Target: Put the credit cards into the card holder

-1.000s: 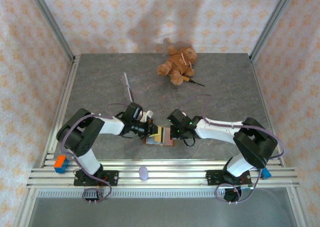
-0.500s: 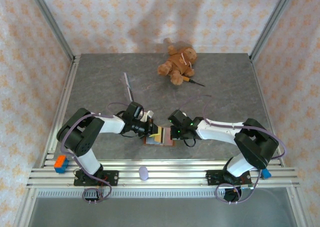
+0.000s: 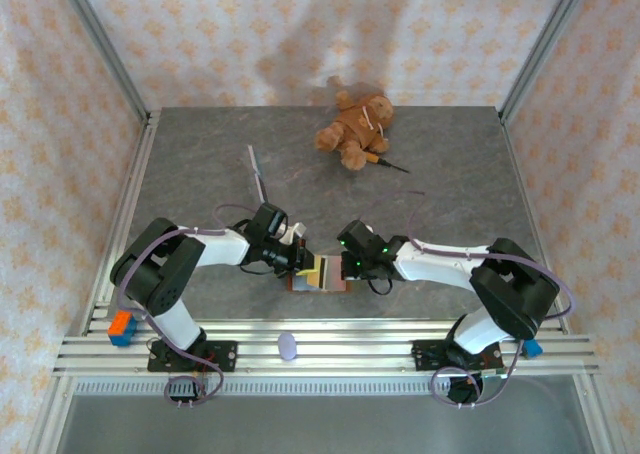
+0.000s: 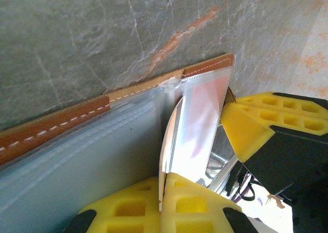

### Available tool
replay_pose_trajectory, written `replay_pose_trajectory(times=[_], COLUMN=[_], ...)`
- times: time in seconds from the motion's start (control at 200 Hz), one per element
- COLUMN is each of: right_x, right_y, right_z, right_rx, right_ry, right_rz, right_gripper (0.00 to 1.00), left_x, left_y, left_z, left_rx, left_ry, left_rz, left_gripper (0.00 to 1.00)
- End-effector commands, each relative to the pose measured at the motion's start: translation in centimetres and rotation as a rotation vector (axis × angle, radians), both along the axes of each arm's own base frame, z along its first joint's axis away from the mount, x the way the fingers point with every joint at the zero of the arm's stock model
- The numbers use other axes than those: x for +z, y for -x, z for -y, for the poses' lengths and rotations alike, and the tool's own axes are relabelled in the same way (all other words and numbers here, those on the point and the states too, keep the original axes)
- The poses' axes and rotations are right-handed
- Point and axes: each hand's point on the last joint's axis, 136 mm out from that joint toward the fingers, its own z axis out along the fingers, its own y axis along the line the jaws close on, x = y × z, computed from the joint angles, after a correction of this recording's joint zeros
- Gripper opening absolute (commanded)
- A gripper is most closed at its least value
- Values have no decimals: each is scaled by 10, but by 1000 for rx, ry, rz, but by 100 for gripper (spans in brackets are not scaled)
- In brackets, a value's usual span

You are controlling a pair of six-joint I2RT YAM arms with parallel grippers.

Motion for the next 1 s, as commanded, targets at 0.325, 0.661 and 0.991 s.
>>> replay_pose_trajectory(times=[0.325,0.661,0.991], right_x=[0,0,9], right_y=[3,4,0], right_z=[-3,-3,3], right_rx=[22,23,15], right_ry=[-21,-23,3], right_rz=[2,0,33], right_gripper=[1,1,20], left_x=[-18,-22,-6], left_y=[-5,-2,1], left_z=[3,7,-19], left_rx=[122,130,32], left_ry=[24,17,-210], left_rz=[-13,5,81], left_gripper=[0,7,33])
